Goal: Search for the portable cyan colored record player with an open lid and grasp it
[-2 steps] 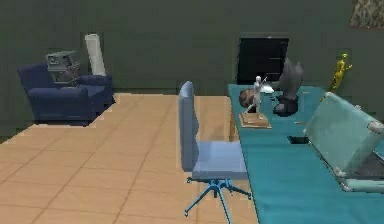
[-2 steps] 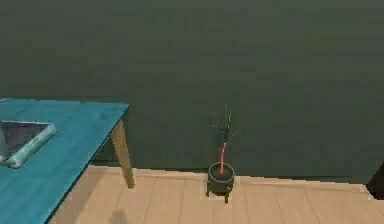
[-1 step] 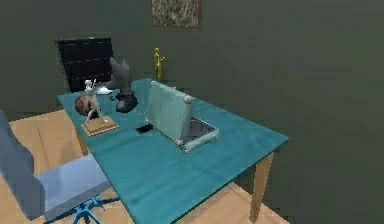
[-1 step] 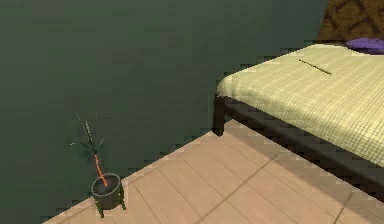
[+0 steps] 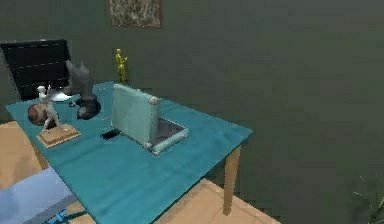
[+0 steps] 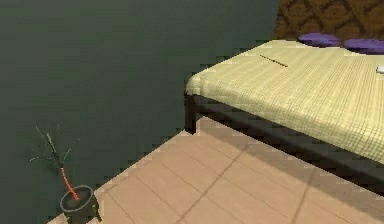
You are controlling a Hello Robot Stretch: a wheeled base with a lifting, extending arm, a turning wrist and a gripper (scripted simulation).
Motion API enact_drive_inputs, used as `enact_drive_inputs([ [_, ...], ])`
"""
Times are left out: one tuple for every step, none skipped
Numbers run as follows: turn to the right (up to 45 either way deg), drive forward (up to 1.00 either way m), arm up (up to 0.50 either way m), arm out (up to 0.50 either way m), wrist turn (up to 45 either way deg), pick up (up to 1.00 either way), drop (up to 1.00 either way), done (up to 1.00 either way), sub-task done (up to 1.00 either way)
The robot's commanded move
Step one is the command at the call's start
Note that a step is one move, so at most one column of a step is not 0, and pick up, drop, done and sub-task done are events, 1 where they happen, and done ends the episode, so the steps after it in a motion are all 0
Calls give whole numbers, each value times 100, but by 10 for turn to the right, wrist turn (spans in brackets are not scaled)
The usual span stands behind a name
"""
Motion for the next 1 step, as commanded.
enact_drive_inputs([
  [0, 35, 0, 0, 0, 0, 0, 0, 0],
])
